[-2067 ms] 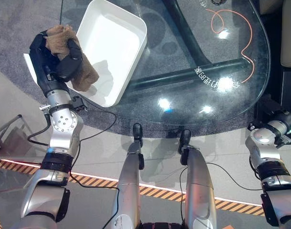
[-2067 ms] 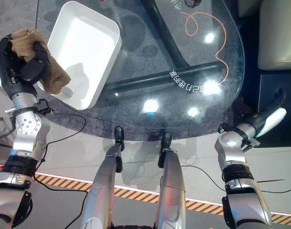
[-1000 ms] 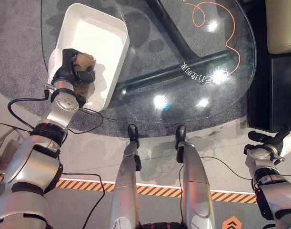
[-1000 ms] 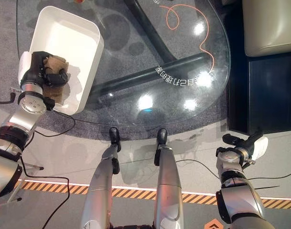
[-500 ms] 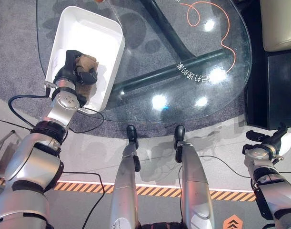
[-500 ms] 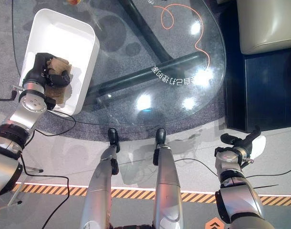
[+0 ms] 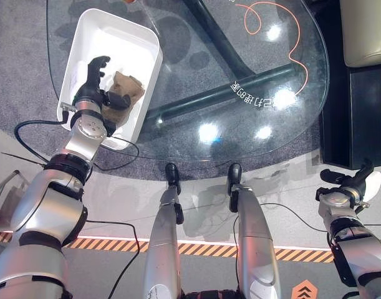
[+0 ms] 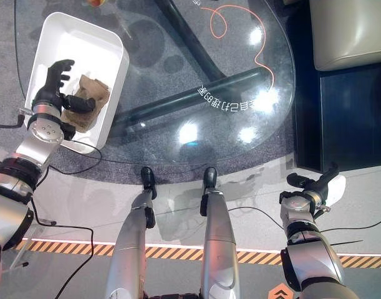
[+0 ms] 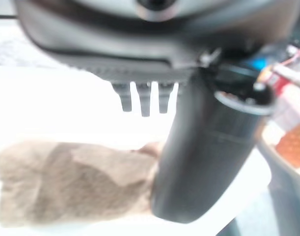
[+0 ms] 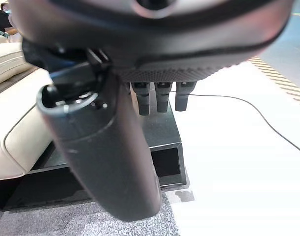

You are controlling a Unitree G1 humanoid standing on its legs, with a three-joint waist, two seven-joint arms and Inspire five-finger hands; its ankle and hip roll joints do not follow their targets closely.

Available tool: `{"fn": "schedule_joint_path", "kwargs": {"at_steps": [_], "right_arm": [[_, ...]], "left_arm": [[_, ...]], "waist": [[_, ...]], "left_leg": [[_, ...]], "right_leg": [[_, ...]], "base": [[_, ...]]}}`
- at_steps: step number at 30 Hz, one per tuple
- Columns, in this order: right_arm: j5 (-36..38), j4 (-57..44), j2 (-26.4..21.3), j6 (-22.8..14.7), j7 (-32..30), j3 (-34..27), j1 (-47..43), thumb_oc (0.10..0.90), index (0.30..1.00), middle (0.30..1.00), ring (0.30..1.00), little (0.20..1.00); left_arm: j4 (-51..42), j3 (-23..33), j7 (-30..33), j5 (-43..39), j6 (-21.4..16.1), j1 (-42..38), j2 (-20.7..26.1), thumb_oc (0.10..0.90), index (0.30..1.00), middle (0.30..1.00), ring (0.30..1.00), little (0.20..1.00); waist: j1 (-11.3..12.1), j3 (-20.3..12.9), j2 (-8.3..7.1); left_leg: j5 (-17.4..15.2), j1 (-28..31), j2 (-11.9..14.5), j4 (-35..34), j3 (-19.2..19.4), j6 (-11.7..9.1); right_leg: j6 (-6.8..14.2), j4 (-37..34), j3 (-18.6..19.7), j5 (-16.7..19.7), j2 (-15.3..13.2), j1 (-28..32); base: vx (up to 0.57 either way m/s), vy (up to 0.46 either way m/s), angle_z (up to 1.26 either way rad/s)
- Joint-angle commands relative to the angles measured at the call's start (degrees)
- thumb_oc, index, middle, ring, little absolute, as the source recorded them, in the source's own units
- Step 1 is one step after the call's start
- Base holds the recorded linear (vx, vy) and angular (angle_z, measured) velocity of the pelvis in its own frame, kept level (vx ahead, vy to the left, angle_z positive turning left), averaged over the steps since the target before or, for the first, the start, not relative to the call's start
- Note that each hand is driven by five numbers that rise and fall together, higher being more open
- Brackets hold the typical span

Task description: Wipe the table with a cloth and put it in the basket.

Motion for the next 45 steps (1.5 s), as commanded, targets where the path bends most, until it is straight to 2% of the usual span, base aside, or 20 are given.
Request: {"fn": "schedule_joint_path", "kwargs": {"at_steps": [1,6,11,15,16,17,21,23,29,35,37,42,43,45], "right_arm": [[-0.7,0.6,-0.9,-1.9,-2.6,0.6,0.9,0.8,0.9,0.9,0.9,0.9],[-0.4,0.5,-0.4,-1.8,-1.4,0.6,1.7,0.8,0.9,0.9,0.9,0.9],[0.3,0.1,0.5,-1.0,1.0,0.6,3.5,0.8,0.9,0.9,0.9,0.9],[1.1,0.1,1.1,0.2,3.0,-0.2,5.4,0.8,0.9,0.9,0.9,0.9],[1.1,0.7,1.6,0.6,5.6,-1.7,8.0,0.8,0.9,0.9,0.9,0.9],[1.0,0.9,1.6,0.8,6.3,-2.2,8.8,0.8,0.9,0.9,0.9,0.9],[0.8,1.7,2.0,1.0,10.3,-4.5,14.8,0.8,0.9,0.9,0.9,0.9],[0.2,1.5,2.3,1.2,11.0,-5.2,16.6,0.8,0.9,0.9,0.9,0.9],[-2.6,2.2,4.0,2.0,11.4,-8.5,24.0,0.8,0.9,0.9,0.9,0.9],[-4.9,3.0,5.4,2.8,12.1,-10.1,27.9,0.8,0.9,0.9,0.9,0.9],[-6.0,3.3,5.9,3.7,12.9,-10.6,29.6,0.8,0.9,0.9,0.9,0.9],[-8.4,4.0,7.0,5.2,15.9,-10.7,32.1,0.8,0.9,0.9,0.9,0.9],[-10.2,4.4,7.7,6.7,18.6,-10.2,33.3,0.8,0.9,0.9,0.9,0.9],[-11.3,4.7,8.1,8.0,20.6,-9.5,33.7,0.8,0.9,0.9,0.9,0.9]], "left_arm": [[2.4,5.5,4.4,-0.1,-3.4,-5.5,3.2,0.8,0.9,0.9,0.9,0.9],[1.4,6.0,6.4,0.0,-4.6,-4.8,3.7,0.8,0.9,0.9,0.9,0.9],[-1.5,7.5,8.9,-0.1,-7.0,-2.2,5.0,0.8,0.9,0.9,0.9,0.9],[-4.2,8.9,9.6,-1.1,-8.0,-0.7,6.0,0.8,0.9,0.9,0.9,0.9],[-6.6,11.2,10.0,-2.8,-9.5,1.8,6.9,0.8,0.9,0.9,0.9,0.9],[-7.4,12.1,9.6,-3.2,-9.7,2.7,7.2,0.8,0.9,0.9,0.9,0.9],[-10.7,17.9,7.9,-4.8,-11.5,10.8,8.9,0.8,0.9,0.9,0.9,0.9],[-11.3,19.9,7.2,-5.8,-11.8,13.5,9.2,0.8,0.9,0.9,0.9,0.9],[-13.0,30.0,2.2,-10.7,-10.3,28.2,8.9,0.8,0.9,0.9,0.9,0.9],[-10.3,35.8,-0.7,-8.7,-9.9,38.9,5.6,0.8,0.9,0.9,0.9,0.9],[-8.1,37.3,-2.1,-6.8,-8.0,43.0,3.8,0.8,0.9,0.9,0.9,0.9],[-3.5,37.6,-4.8,-2.5,-5.9,50.0,-0.7,0.8,0.9,0.9,0.9,0.9],[0.6,37.2,-7.9,0.2,-4.7,53.5,-3.5,0.8,0.9,0.9,0.9,0.9],[3.7,36.2,-11.8,0.8,-0.9,55.3,-5.5,0.8,0.9,0.9,0.9,0.9]], "waist": [[0.8,-1.6,-1.45],[0.8,-1.6,-1.35],[1.1,-1.6,-1.12],[1.5,-1.6,-1.15],[2.1,-1.6,-1.38],[2.3,-1.6,-1.38],[3.9,-5.7,-1.09],[4.3,-6.8,-1.02],[6.0,-12.1,0.19],[6.9,-15.6,0.39],[7.1,-17.2,0.26],[7.6,-19.5,-0.25],[7.9,-20.6,-0.63],[8.0,-21.4,-0.84]], "left_leg": [[-5.5,2.1,-2.6,7.2,3.3,3.5],[-5.0,3.4,-2.9,5.9,2.8,3.2],[-2.9,8.3,-2.9,0.2,2.7,2.2],[-2.0,12.5,-3.1,-3.2,2.5,1.7],[-1.6,17.1,-3.0,-5.9,2.3,1.3],[-1.5,18.7,-3.0,-6.8,2.2,1.2],[-0.4,24.6,-2.8,-12.2,1.7,0.8],[-0.2,26.3,-2.7,-13.5,1.7,0.6],[1.1,34.5,-2.3,-20.2,0.6,-0.3],[1.4,38.2,-2.1,-22.1,0.2,-0.5],[1.1,39.6,-1.9,-22.3,0.0,-0.5],[0.7,41.7,-1.5,-22.7,-0.2,-0.5],[0.6,42.7,-1.2,-22.9,-0.1,-0.4],[0.5,43.3,-1.0,-23.1,-0.1,-0.4]], "right_leg": [[1.8,-8.6,1.8,7.4,4.9,3.6],[2.0,-9.9,2.2,8.1,4.8,4.8],[3.0,-15.1,2.8,10.1,4.5,9.3],[3.6,-18.2,2.7,11.0,4.0,13.4],[4.2,-21.0,2.2,11.6,3.2,18.0],[4.3,-21.9,2.1,11.8,2.9,19.7],[5.2,-26.3,2.0,12.7,1.4,26.0],[5.3,-27.1,1.8,12.6,1.1,27.8],[5.5,-33.2,-0.6,12.4,0.3,37.9],[5.6,-34.9,-1.7,12.0,0.0,42.7],[5.5,-35.2,-2.2,11.6,0.0,44.6],[5.6,-36.3,-2.8,11.4,0.0,47.3],[5.6,-36.8,-3.0,11.4,0.1,48.6],[5.6,-36.9,-3.1,11.2,0.2,49.3]], "base": [[-0.02,-0.009,-0.03],[0.0,0.0,0.0],[0.01,-0.003,-0.01],[0.03,-0.023,-0.03],[0.06,-0.073,-0.02],[0.1,-0.089,-0.05],[0.11,-0.062,-0.04],[0.12,-0.05,0.07],[0.12,-0.055,0.07],[0.09,-0.005,0.11],[0.11,0.003,0.12],[0.08,0.003,0.05],[0.05,0.01,0.14],[0.05,0.016,0.11]]}}
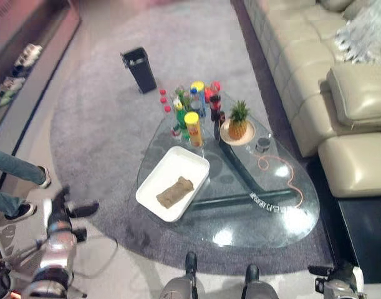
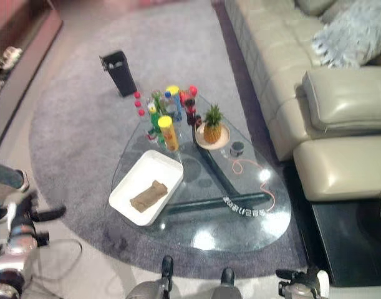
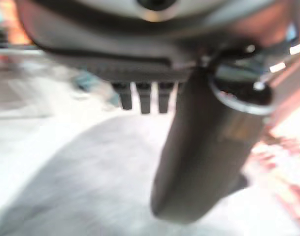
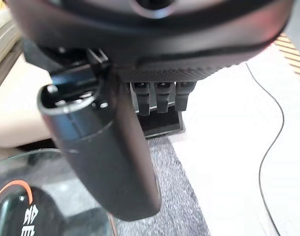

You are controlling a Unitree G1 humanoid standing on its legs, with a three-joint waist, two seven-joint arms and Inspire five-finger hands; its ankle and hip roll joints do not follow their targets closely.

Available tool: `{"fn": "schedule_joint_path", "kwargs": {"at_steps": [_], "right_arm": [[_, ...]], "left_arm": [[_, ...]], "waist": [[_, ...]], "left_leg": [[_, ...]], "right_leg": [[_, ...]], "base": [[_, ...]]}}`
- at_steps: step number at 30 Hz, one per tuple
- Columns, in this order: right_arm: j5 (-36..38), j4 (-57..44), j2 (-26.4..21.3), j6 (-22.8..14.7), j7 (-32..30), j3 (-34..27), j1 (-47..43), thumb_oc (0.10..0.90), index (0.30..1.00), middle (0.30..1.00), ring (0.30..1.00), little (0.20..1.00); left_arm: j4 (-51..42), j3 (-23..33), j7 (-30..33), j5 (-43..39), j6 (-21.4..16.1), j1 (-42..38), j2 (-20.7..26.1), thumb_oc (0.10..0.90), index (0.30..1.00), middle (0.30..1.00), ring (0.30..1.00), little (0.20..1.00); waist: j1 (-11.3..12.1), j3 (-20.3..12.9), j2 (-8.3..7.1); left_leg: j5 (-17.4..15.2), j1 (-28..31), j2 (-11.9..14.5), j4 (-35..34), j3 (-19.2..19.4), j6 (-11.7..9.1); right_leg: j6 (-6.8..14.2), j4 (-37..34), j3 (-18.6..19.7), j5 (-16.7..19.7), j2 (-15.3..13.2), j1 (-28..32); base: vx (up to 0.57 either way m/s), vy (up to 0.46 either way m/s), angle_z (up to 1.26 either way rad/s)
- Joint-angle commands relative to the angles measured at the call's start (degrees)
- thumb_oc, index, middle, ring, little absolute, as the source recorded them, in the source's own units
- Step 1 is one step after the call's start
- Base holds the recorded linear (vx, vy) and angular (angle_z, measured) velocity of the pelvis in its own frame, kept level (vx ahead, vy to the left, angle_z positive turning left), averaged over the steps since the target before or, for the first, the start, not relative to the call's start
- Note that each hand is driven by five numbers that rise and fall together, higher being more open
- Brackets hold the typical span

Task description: Wipe the table with a cloth and put it in the basket.

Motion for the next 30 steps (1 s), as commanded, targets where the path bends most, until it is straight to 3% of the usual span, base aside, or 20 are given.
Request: {"fn": "schedule_joint_path", "kwargs": {"at_steps": [1,3,4,7,16,30], "right_arm": [[-4.2,2.4,0.5,3.3,4.5,0.3,1.1,0.8,0.9,0.9,0.9,0.9],[-7.9,3.6,0.7,4.5,7.0,1.7,1.1,0.8,0.9,0.9,0.9,0.9],[-13.1,4.5,1.0,6.3,9.8,3.7,0.9,0.8,0.9,0.9,0.9,0.9],[-17.6,5.8,2.1,8.9,14.4,7.6,0.2,0.8,0.9,0.9,0.9,0.9],[-22.1,5.2,6.0,10.5,18.5,11.5,-0.1,0.8,0.9,0.9,0.9,0.9],[-23.0,4.1,8.2,11.3,21.1,14.8,-0.4,0.8,0.9,0.9,0.9,0.9]], "left_arm": [[5.6,1.9,-7.9,4.5,4.6,-2.1,1.6,0.8,0.9,0.9,0.9,0.9],[11.5,-0.6,-14.2,7.4,7.2,-0.8,-1.0,0.8,0.9,0.9,0.9,0.9],[15.6,-2.1,-18.2,9.6,8.0,-0.5,-2.9,0.8,0.9,0.9,0.9,0.9],[18.1,-5.8,-23.4,10.5,10.5,-1.0,-6.8,0.8,0.9,0.9,0.9,0.9],[17.4,-10.2,-25.2,9.8,11.5,0.5,-14.1,0.8,0.9,0.9,0.9,0.9],[18.1,-10.2,-23.2,10.5,12.2,0.9,-15.7,0.8,0.9,0.9,0.9,0.9]], "waist": [[0.6,-0.2,-4.04],[0.4,-1.1,-4.37],[0.1,-1.8,-4.66],[-0.4,-3.0,-5.08],[0.0,-4.9,-5.97],[-0.1,-5.4,-6.66]], "left_leg": [[-0.8,2.5,-1.3,-0.1,0.3,-1.1],[-0.9,3.3,-1.0,-0.1,0.5,-1.0],[-1.2,4.0,-0.7,-0.1,0.9,-1.0],[-1.7,5.3,-0.4,-0.1,1.4,-1.1],[-2.6,6.9,0.3,-0.1,2.6,-1.5],[-3.4,8.5,0.8,-0.1,3.4,-1.0]], "right_leg": [[1.4,-3.8,3.3,6.3,-1.6,1.5],[1.4,-4.0,3.3,6.2,-1.5,2.4],[1.4,-4.4,3.3,6.1,-1.4,3.2],[1.5,-5.6,3.6,6.4,-1.4,4.6],[2.2,-9.0,3.2,8.2,-1.7,6.4],[1.9,-8.6,3.1,7.6,-1.3,7.4]], "base": [[0.04,0.026,0.0],[0.03,0.04,0.01],[0.02,0.053,0.02],[0.01,0.055,-0.01],[-0.01,0.006,-0.05],[0.0,0.0,-0.01]]}}
